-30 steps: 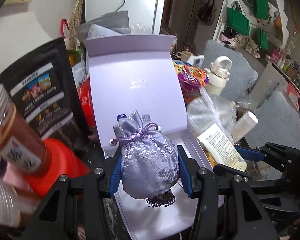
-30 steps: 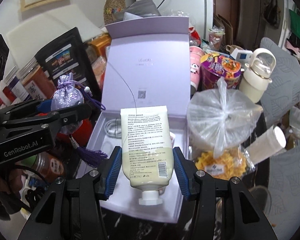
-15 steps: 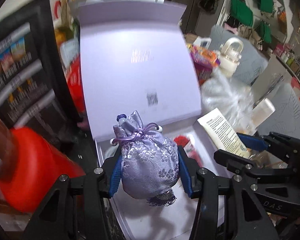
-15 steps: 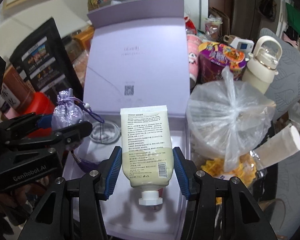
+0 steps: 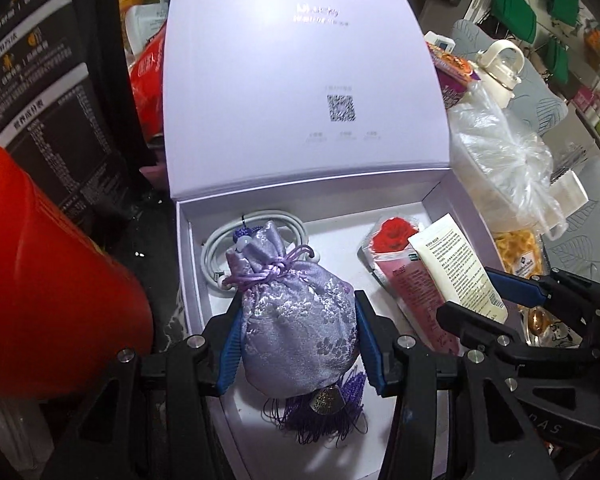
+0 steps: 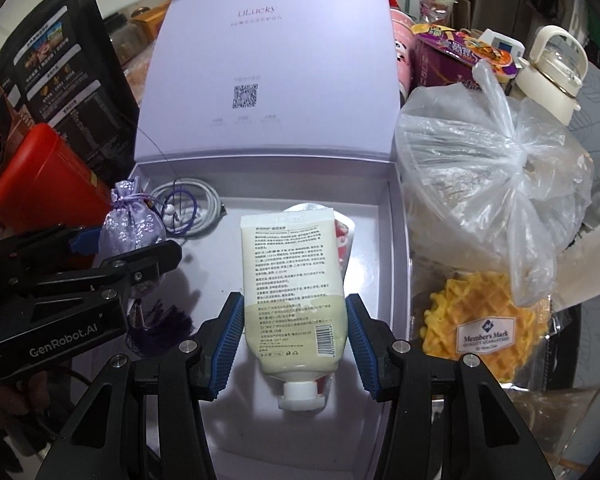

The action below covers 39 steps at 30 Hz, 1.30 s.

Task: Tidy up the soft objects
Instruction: 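Lower the sachet and lotion bottle into the gift box and open both tools, then withdraw both tools from the gift box back over the table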

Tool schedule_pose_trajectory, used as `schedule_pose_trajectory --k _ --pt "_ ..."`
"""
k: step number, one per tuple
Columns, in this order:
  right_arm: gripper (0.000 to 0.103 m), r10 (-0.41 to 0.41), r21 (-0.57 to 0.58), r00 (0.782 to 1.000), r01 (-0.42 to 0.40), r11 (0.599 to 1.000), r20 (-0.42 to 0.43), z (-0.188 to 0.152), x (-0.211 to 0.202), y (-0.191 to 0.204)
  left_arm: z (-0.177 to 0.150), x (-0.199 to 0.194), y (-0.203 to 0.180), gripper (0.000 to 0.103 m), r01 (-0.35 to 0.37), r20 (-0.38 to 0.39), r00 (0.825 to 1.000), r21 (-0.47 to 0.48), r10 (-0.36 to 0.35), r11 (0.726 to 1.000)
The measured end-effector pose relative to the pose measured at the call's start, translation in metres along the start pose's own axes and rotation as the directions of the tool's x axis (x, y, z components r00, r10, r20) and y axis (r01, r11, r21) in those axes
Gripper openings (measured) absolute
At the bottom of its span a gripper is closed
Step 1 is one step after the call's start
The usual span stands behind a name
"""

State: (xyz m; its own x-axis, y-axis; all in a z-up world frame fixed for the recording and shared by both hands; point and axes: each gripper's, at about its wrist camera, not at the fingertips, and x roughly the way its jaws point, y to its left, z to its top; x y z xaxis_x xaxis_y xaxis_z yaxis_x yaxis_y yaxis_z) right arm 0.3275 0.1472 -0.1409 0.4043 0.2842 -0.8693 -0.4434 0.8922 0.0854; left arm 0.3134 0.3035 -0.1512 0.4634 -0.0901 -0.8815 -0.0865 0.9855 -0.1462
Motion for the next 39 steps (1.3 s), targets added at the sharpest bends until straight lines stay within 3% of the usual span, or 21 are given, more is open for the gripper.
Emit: schedule_pose_trajectory --k 10,24,32,39 --pt "0.05 0.018 0.021 1.0 -0.018 1.0 -0.016 0.013 0.023 0.001 0.005 0.022 0.01 0.05 -0.004 -0.046 0.999 -0.049 0.001 0.999" --pt "0.05 -0.005 0.033 1.0 0.006 0.999 -0.026 0.019 0.027 -0.006 0.021 0.041 -0.004 0.052 -0.047 -0.114 0.992 -0.01 0.046 0.999" --pt "0.051 -0.035 0.034 0.999 0.036 0.999 -0.01 0.019 0.005 -0.012 0.026 0.038 -0.014 0.073 -0.075 -0.119 0.99 0.002 0.074 0.997" --pt "0.052 -0.055 0.045 0.998 0.054 0.998 0.028 0.017 -0.025 -0.016 0.034 0.016 -0.026 0.073 -0.091 -0.07 0.993 0.005 0.091 0.996"
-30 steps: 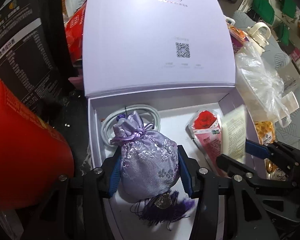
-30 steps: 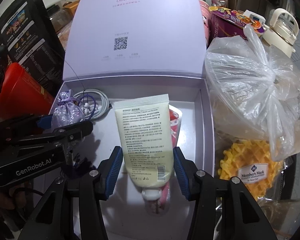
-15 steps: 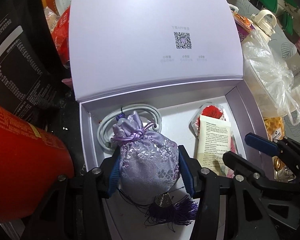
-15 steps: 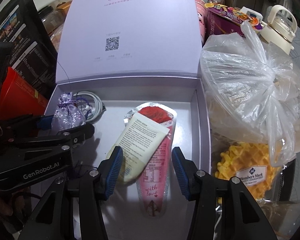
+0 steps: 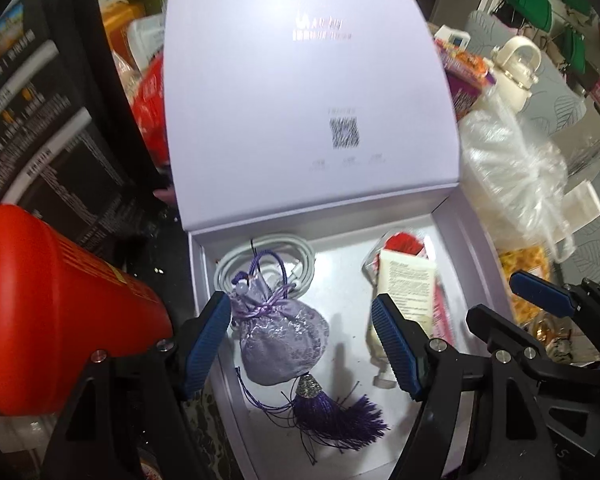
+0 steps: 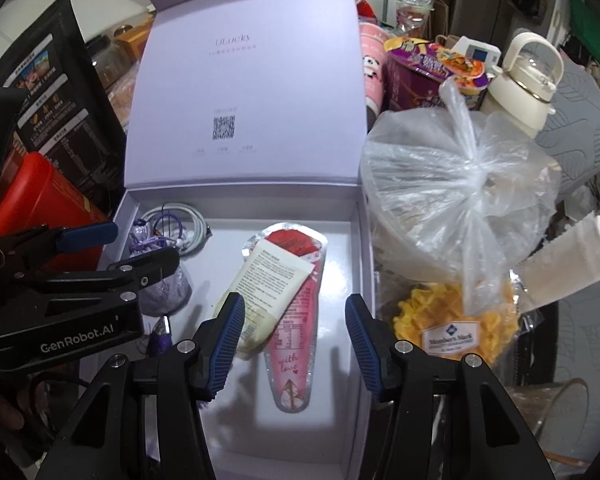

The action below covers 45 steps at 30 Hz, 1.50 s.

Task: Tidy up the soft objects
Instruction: 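Withdraw both tools from the gift box back over the table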

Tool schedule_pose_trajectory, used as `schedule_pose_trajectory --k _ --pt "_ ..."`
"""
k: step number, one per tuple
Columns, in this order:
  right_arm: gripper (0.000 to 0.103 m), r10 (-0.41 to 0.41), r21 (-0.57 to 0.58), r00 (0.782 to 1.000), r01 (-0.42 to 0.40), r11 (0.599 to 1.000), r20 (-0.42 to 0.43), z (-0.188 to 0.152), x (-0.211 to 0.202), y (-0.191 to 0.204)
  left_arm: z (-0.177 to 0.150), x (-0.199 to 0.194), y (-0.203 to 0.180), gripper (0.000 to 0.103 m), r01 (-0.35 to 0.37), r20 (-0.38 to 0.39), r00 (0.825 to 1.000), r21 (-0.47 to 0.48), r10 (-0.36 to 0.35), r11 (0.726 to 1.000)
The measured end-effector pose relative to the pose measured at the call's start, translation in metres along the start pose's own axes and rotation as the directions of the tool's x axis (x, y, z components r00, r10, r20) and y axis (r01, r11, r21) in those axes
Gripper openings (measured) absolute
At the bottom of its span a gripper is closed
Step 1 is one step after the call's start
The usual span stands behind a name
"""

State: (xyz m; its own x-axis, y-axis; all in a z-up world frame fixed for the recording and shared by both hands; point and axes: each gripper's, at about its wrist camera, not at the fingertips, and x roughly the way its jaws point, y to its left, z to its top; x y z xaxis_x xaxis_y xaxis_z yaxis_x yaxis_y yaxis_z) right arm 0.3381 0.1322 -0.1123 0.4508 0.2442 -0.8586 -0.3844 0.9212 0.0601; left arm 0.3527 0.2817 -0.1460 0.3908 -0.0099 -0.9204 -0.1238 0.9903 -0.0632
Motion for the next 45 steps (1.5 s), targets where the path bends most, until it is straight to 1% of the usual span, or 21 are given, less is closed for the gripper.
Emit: schedule_pose_trajectory --k 4,7,11,20,23,29,35,43,45 --pt "0.052 -0.007 0.009 1.0 0.007 1.0 0.03 0.003 -0.02 0.0 0.003 -0.022 -0.003 0.073 0.007 0.035 0.999 0.0 -0.007 1.0" --pt "0.052 -0.015 0.011 0.998 0.015 1.0 0.057 -0.002 -0.036 0.002 0.005 -0.035 -0.004 0.073 0.002 0.06 0.998 0.011 -0.003 1.0" --pt "0.052 -0.02 0.02 0.995 0.018 1.0 0.093 -0.004 -0.057 0.002 0.008 -0.055 -0.001 0.073 0.014 0.091 0.996 0.007 -0.014 1.0" --pt "0.053 -0.007 0.063 0.986 -0.003 0.998 0.167 -0.01 -0.106 0.003 0.002 -0.112 -0.005 0.073 0.021 0.173 0.985 0.026 -0.026 0.999" --pt "0.055 -0.017 0.068 0.981 0.004 0.998 0.194 -0.016 -0.123 0.005 -0.002 -0.13 -0.009 0.073 0.019 0.195 0.98 0.04 -0.026 0.999" --pt "0.055 -0.027 0.083 0.971 0.008 0.997 0.238 -0.027 -0.155 0.006 -0.01 -0.163 -0.021 0.073 0.023 0.239 0.97 0.063 -0.038 0.998" --pt "0.055 -0.04 0.087 0.96 0.017 0.996 0.276 -0.042 -0.185 0.009 -0.021 -0.195 -0.031 0.073 0.023 0.288 0.956 0.091 -0.048 0.996" --pt "0.057 -0.052 0.085 0.947 0.026 0.996 0.317 -0.068 -0.221 0.015 -0.045 -0.235 -0.041 0.073 0.021 0.338 0.939 0.115 -0.059 0.993" --pt "0.06 -0.053 0.083 0.942 0.027 0.996 0.33 -0.076 -0.23 0.017 -0.052 -0.243 -0.044 0.073 0.019 0.345 0.937 0.123 -0.061 0.992"
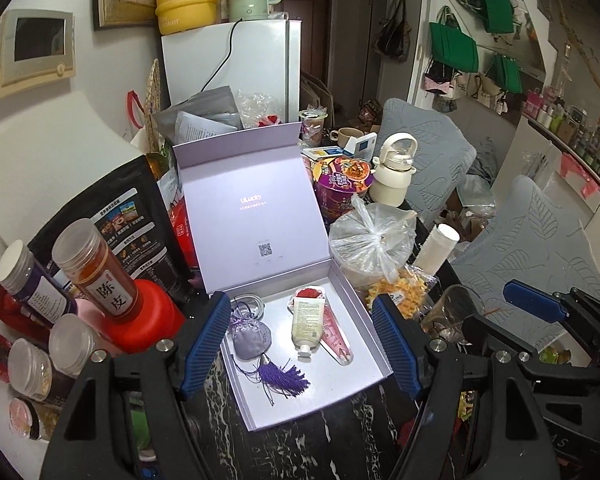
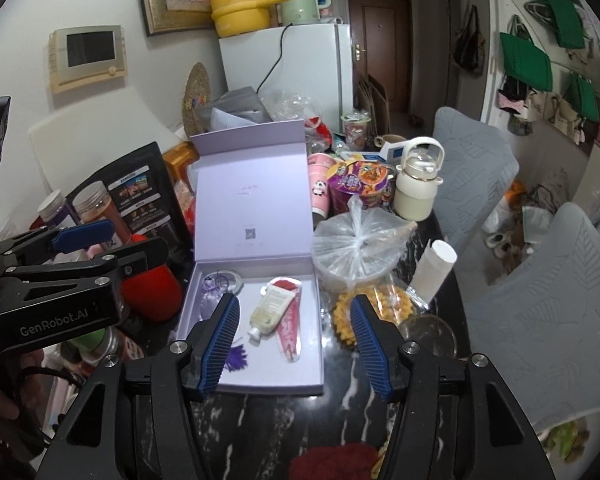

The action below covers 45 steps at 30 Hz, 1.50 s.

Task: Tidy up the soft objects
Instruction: 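Withdraw both tools from the gift box back over the table, then grasp the red knitted item with the left tool while the right tool grasps the silver snack bag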

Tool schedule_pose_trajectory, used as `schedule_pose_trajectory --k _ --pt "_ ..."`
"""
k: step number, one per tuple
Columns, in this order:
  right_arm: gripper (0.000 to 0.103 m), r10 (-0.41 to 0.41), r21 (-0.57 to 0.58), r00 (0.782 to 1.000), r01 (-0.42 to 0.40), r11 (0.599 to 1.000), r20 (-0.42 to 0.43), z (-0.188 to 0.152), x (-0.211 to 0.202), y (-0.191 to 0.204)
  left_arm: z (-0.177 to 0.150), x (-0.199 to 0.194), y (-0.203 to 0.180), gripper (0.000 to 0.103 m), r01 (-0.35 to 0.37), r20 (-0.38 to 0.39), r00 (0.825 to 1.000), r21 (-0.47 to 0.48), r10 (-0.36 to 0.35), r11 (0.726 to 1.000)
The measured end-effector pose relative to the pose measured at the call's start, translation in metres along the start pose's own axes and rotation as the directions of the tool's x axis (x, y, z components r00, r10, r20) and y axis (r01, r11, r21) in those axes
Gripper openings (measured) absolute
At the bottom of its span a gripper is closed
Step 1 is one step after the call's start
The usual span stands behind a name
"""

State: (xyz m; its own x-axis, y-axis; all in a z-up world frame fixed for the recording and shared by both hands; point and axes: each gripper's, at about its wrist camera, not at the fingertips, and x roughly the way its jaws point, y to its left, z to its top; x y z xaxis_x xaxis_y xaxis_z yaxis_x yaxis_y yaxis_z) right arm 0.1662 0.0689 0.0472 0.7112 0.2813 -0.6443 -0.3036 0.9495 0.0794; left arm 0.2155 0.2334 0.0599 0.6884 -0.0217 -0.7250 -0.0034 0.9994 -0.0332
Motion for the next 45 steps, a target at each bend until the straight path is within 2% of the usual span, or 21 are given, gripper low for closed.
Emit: schedule_pose_trajectory --k 6,14,26,33,39,45 --pt "0.063 -0.007 -0.002 1.0 0.007 1.0 0.023 -0.019 -0.03 -0.001 -0.014 -0.025 -0.014 0.073 0.004 0.018 1.0 0.028 -0.004 1.0" --pt "0.067 -0.029 0.017 0.999 0.029 0.999 0.013 -0.051 -0.058 -0.014 -0.037 -0.044 -0.037 0.073 0.034 0.001 0.999 0.054 -0.034 0.998" --pt "0.069 -0.095 0.117 0.995 0.098 0.988 -0.034 -0.106 -0.095 -0.054 -0.076 -0.053 -0.094 0.073 0.136 -0.068 0.989 0.129 -0.128 0.982" --pt "0.069 -0.144 0.194 0.987 0.154 0.969 -0.064 -0.129 -0.112 -0.078 -0.09 -0.055 -0.129 0.073 0.24 -0.108 0.969 0.186 -0.223 0.953" --pt "0.072 -0.185 0.256 0.979 0.202 0.945 -0.089 -0.145 -0.124 -0.097 -0.097 -0.055 -0.157 0.073 0.298 -0.137 0.953 0.246 -0.271 0.922" --pt "0.072 -0.208 0.322 0.97 0.237 0.916 -0.123 -0.164 -0.127 -0.111 -0.106 -0.05 -0.185 0.073 0.359 -0.186 0.931 0.32 -0.313 0.877"
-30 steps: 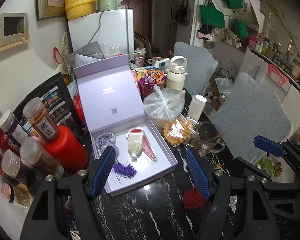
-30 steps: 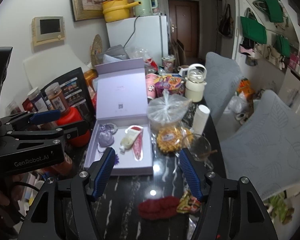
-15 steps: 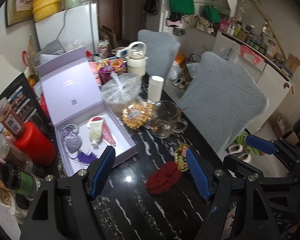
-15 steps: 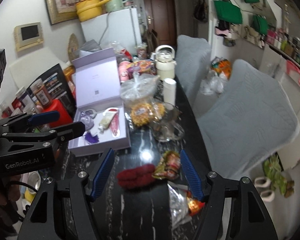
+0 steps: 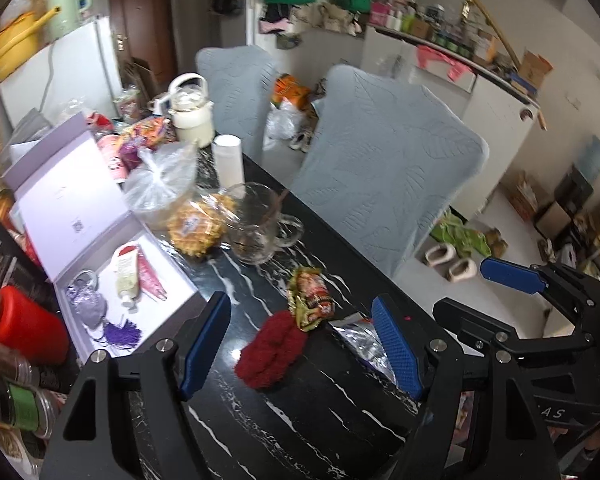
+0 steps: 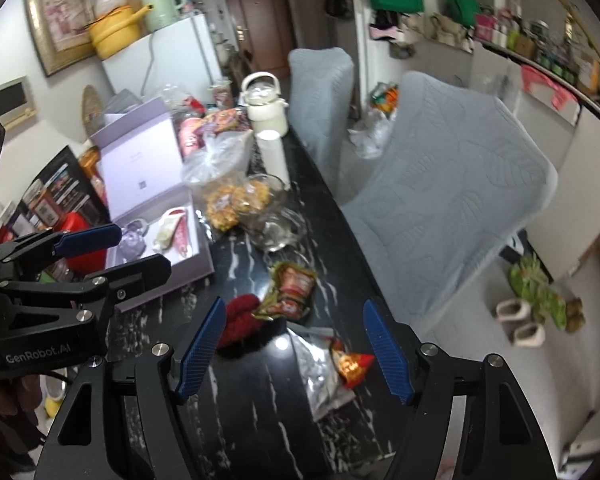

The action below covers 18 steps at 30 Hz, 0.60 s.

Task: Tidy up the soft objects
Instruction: 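Grasp the red knitted item with the left tool while the right tool grasps the silver snack bag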

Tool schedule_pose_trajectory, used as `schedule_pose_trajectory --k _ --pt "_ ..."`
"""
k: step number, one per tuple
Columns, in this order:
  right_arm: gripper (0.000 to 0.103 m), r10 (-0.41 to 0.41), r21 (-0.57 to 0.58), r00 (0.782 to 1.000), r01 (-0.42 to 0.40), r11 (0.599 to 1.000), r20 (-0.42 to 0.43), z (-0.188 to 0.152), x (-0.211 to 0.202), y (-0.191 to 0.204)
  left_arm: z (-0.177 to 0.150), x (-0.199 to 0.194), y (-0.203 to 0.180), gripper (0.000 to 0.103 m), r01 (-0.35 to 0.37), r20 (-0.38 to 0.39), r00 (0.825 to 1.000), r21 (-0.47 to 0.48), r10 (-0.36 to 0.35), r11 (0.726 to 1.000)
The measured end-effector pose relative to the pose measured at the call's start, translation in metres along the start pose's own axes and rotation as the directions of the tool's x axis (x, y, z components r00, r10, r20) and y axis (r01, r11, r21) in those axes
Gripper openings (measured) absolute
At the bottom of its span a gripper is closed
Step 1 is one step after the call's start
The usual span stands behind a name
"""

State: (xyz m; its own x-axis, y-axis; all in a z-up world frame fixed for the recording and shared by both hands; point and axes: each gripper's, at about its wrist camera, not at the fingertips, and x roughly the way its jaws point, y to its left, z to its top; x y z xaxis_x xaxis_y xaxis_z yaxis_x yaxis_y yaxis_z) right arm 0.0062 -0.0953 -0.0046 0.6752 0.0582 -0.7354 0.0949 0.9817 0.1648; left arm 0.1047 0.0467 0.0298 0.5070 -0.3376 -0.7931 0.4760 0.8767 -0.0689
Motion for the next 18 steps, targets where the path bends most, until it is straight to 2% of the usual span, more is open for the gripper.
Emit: schedule_pose_trajectory --k 7,18 --pt "0.072 -0.026 0.059 0.999 0.028 0.998 -0.043 -0.017 0.01 -0.016 -0.006 0.028 -0.012 0.073 0.059 -0.077 0.996 0.041 -0.055 0.997" --pt "0.072 -0.011 0.095 0.99 0.025 0.995 -0.14 -0.043 0.046 -0.03 -0.026 0.069 -0.011 0.073 0.081 -0.168 0.983 0.042 -0.073 0.996"
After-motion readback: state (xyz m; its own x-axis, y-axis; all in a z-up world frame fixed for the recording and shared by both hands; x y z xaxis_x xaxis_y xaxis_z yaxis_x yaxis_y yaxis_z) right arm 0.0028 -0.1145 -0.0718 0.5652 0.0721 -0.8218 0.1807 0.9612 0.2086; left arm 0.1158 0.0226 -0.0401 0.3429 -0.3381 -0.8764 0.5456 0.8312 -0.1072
